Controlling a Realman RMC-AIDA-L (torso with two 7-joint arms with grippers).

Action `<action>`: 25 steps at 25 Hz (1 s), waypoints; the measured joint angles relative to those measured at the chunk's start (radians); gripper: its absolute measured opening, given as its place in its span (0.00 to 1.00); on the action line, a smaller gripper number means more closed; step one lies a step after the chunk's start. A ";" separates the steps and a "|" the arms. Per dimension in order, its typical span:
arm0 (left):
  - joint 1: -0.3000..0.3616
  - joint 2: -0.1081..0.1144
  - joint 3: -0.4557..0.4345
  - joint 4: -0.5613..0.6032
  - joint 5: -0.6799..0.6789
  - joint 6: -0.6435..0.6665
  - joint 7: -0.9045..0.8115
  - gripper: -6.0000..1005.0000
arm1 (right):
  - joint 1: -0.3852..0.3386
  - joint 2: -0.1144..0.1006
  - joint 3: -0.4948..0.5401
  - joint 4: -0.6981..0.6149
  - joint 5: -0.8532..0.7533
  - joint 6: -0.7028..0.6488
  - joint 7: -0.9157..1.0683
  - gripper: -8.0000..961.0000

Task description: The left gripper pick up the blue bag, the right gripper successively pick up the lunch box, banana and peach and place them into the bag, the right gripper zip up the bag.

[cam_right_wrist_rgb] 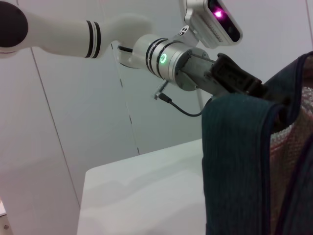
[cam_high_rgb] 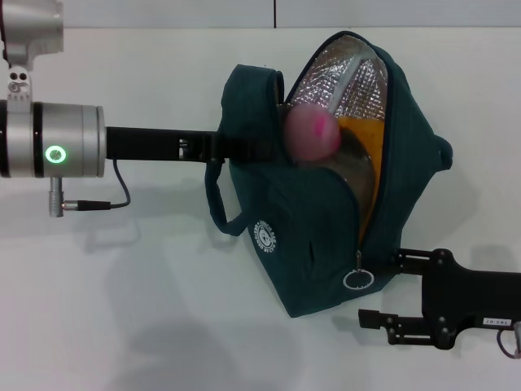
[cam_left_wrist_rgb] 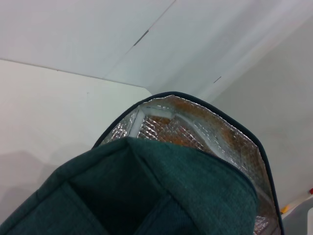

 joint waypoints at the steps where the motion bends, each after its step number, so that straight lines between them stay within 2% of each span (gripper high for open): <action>1: 0.000 0.000 0.000 0.000 0.000 0.000 0.000 0.08 | 0.000 0.000 -0.001 0.003 0.000 0.002 0.000 0.72; 25: -0.004 0.000 0.002 -0.008 0.000 0.004 0.000 0.09 | 0.016 0.005 -0.027 0.035 0.006 0.038 -0.001 0.72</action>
